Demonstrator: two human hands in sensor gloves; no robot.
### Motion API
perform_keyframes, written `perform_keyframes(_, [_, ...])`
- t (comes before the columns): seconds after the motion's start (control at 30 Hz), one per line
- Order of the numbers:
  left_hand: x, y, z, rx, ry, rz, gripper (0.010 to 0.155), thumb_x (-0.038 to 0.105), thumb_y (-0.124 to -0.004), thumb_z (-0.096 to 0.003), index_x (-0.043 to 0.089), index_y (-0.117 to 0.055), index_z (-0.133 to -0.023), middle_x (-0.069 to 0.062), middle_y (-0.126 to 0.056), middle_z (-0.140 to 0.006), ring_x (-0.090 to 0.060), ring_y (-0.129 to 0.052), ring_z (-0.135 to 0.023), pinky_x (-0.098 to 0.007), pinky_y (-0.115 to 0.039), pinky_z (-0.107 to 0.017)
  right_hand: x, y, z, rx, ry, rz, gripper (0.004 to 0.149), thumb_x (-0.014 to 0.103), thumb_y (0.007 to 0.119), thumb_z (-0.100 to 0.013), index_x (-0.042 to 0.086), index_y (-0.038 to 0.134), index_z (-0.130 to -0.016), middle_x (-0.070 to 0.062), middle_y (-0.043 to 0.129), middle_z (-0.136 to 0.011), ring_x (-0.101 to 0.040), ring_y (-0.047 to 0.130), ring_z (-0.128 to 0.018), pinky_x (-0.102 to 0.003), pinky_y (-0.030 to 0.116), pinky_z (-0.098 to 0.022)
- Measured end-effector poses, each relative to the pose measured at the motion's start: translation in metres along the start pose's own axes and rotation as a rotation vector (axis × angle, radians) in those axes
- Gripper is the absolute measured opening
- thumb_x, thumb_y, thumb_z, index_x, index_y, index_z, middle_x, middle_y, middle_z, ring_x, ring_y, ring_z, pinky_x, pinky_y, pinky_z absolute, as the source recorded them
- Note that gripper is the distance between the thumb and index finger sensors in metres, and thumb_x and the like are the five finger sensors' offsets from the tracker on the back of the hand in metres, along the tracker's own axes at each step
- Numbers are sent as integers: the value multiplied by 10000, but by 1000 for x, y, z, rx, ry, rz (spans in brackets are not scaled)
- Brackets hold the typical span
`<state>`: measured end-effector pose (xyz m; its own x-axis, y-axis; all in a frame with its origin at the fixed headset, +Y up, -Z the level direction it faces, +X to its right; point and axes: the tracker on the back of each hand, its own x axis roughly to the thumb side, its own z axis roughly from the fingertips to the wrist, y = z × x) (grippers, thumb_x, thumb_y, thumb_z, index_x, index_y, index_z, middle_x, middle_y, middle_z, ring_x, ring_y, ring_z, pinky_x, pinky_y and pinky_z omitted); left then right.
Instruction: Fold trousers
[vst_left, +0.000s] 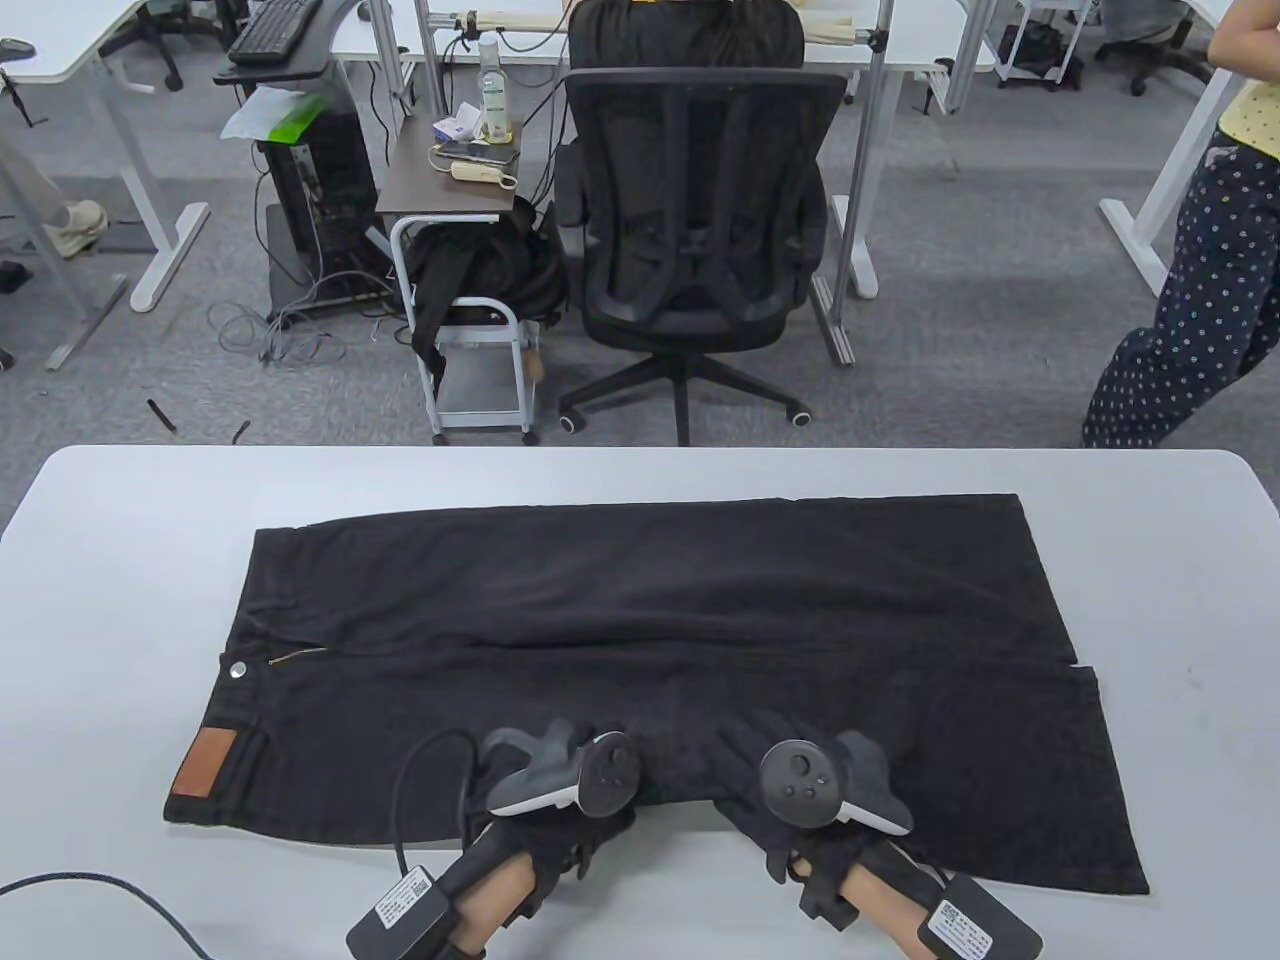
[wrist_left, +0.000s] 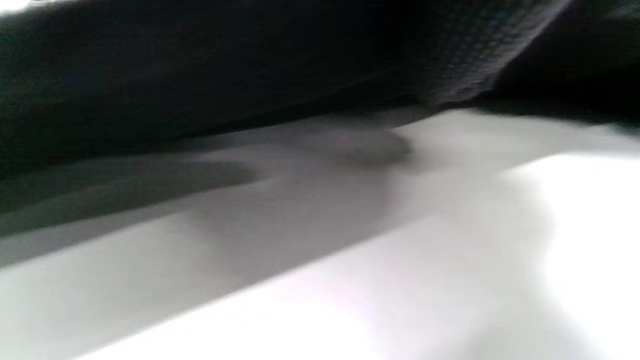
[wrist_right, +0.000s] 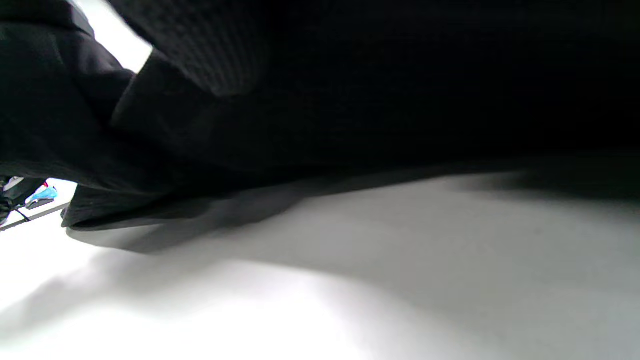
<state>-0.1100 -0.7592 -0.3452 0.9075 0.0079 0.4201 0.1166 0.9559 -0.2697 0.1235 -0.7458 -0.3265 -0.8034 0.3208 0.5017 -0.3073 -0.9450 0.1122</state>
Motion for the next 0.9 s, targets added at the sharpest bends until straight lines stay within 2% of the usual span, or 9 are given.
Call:
perform_keyframes(0.13, [-13, 6, 4, 33, 23, 71, 523, 457, -769, -496, 262, -737, -980, -90, -773, -1101, -357, -782, -1008, -574, -625, -723, -2, 5, -1, 47, 57, 45, 619, 447, 773, -460, 203, 668, -1020, -129, 666, -1081, -456, 623, -989, -634, 520, -701])
perform_keyframes(0.23, [-15, 14, 6, 62, 29, 65, 511, 450, -763, -498, 265, -745, -974, -85, -785, -1095, -349, -791, -1005, -572, -626, -725, -11, 17, -1, 196, 157, 194, 719, 415, 820, -449, 181, 527, -1063, -128, 535, -1124, -460, 535, -1021, -634, 476, -720])
perform_keyframes(0.3, [-15, 17, 8, 60, 33, 69, 507, 447, -766, -500, 263, -750, -972, -83, -787, -1096, -349, -791, -1007, -573, -623, -727, -19, 14, 0, 249, 191, 289, 724, 409, 810, -452, 192, 496, -1068, -112, 514, -1131, -444, 532, -1027, -622, 484, -724])
perform_keyframes(0.43, [-14, 17, 7, 12, 42, 71, 502, 449, -767, -502, 259, -757, -967, -80, -798, -1091, -346, -796, -1005, -573, -620, -730, -44, -20, 9, 192, 305, 254, 671, 354, 810, -458, 184, 554, -1054, -121, 567, -1116, -443, 561, -1020, -628, 481, -724])
perform_keyframes(0.57, [-16, 18, 9, -19, 59, 87, 499, 451, -764, -505, 257, -759, -964, -79, -802, -1090, -344, -799, -1004, -572, -619, -732, -87, -58, 25, 165, 472, 223, 635, 319, 809, -461, 189, 594, -1044, -118, 605, -1108, -440, 587, -1015, -630, 483, -725])
perform_keyframes(0.7, [-19, 22, 10, -59, 83, 104, 494, 448, -767, -510, 253, -761, -963, -76, -805, -1090, -345, -797, -1007, -572, -616, -735, -135, -90, 48, 49, 597, 19, 564, 282, 818, -459, 183, 704, -1003, -125, 717, -1061, -442, 661, -983, -631, 515, -711])
perform_keyframes(0.77, [-22, 22, 8, -98, 105, 122, 492, 443, -771, -513, 254, -756, -967, -75, -796, -1097, -344, -787, -1015, -573, -610, -739, -150, -101, 56, 1, 573, -185, 523, 273, 827, -456, 168, 769, -965, -133, 813, -1002, -431, 759, -931, -613, 569, -690])
perform_keyframes(0.83, [-30, 22, 7, -197, 165, 122, 498, 447, -771, -517, 257, -743, -976, -74, -780, -1109, -346, -772, -1025, -574, -599, -745, -156, -108, 61, -30, 525, -415, 504, 251, 838, -455, 131, 799, -944, -169, 858, -955, -439, 814, -878, -608, 605, -665])
perform_keyframes(0.9, [-39, 21, 7, -267, 226, 105, 505, 453, -776, -518, 254, -738, -981, -76, -773, -1115, -347, -764, -1030, -573, -595, -749, -154, -113, 62, -40, 499, -456, 501, 256, 841, -456, 120, 806, -937, -172, 874, -936, -434, 833, -859, -601, 622, -657])
